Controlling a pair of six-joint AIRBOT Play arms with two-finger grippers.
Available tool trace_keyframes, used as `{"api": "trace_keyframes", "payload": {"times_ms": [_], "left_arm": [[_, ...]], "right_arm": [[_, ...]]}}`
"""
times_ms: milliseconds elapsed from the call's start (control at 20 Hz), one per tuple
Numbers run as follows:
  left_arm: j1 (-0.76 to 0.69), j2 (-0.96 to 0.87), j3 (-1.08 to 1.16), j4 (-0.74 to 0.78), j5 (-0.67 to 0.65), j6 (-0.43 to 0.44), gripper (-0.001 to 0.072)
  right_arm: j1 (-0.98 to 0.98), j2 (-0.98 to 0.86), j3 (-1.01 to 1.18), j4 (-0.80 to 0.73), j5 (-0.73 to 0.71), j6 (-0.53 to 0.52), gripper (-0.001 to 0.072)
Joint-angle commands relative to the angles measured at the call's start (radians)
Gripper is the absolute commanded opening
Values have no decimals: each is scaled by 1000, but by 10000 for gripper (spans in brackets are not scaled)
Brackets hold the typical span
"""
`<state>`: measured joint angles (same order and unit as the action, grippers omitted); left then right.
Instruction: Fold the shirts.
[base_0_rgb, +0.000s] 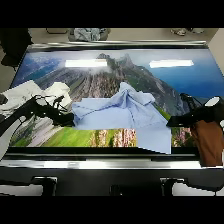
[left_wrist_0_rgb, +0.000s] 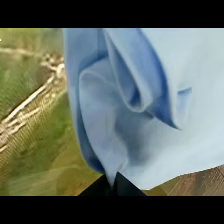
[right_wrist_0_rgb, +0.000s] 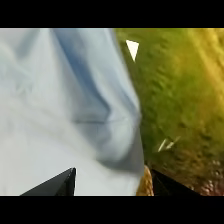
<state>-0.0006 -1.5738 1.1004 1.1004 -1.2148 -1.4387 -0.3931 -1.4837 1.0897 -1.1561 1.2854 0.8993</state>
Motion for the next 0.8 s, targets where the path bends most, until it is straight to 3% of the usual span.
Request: {"api": "trace_keyframes", "payload": {"times_ms": [0, 50, 200, 350, 400, 450, 500, 550, 750], "left_arm": [[-1, 9, 0, -2, 0, 0, 31], [-1, 11, 0, -2, -4, 0, 31], [-1, 13, 0, -2, -8, 3, 31], [-1, 13, 0, -2, -7, 3, 31], [-1, 13, 0, -2, -7, 3, 31], [-1, 13, 2, -1, -7, 4, 31], [-1, 13, 7, -2, -7, 18, 31], [-1, 14, 24, -1, -19, 40, 30], [-1, 159, 204, 35, -13, 56, 27]], "right_arm": [[0, -14, -11, 62, -90, -2, 533], [0, -20, -11, 73, -108, -2, 529], [0, -36, -11, 72, -134, 2, 396], [0, -72, -11, 75, -103, 6, 385], [0, -87, -12, 75, -95, 6, 343], [0, -100, -11, 83, -92, 6, 241], [0, -106, -11, 103, -99, 4, 73], [0, -104, -9, 119, -117, -4, 45], [0, 8, 188, 131, -31, -93, 43]]}}
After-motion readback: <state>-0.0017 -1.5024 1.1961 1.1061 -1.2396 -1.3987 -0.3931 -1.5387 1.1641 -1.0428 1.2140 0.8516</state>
